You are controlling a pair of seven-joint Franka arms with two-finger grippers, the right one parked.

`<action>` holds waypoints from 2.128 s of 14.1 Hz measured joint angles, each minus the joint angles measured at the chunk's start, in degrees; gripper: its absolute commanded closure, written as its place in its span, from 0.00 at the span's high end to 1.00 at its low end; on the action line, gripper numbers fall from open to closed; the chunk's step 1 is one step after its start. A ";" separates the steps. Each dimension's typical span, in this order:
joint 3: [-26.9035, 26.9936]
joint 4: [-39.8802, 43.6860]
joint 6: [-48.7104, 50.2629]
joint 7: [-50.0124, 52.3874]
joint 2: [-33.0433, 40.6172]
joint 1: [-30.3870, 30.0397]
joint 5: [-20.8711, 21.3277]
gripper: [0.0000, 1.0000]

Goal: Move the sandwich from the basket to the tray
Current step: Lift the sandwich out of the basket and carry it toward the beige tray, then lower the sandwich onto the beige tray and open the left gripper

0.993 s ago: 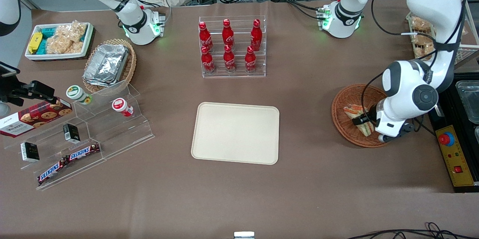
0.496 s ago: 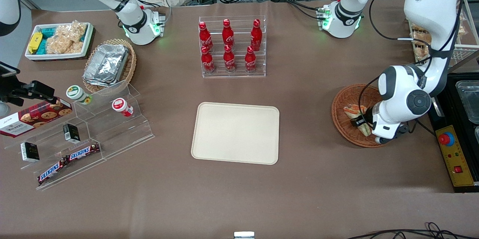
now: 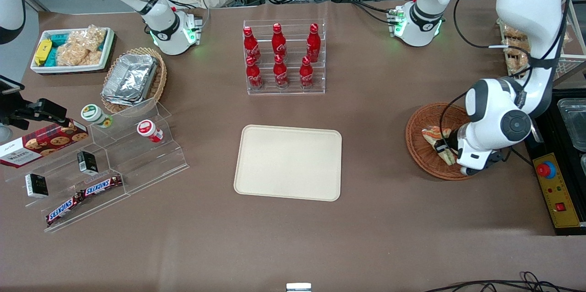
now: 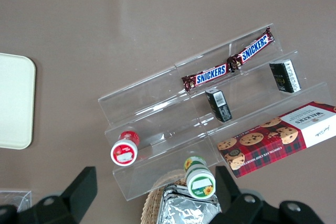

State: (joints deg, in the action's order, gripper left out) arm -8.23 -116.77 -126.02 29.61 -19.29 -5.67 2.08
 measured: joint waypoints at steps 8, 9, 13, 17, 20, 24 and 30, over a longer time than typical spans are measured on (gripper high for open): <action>-2.60 26.86 29.91 -0.12 5.44 0.08 -0.01 0.13; -3.43 27.48 30.15 -0.13 5.34 0.08 -0.01 0.13; -10.24 27.52 28.31 -0.16 2.29 0.57 -0.02 0.13; -12.91 27.53 20.22 0.02 -3.00 7.32 0.35 0.12; -13.01 27.56 14.00 0.34 -6.55 12.72 1.12 0.12; -13.10 27.53 10.09 2.93 -12.85 19.04 7.72 0.12; -13.10 29.05 4.28 5.69 -21.42 23.63 11.37 0.13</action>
State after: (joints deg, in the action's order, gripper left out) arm -21.33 -87.72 -121.74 35.30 -40.71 17.96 13.44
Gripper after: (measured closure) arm 0.846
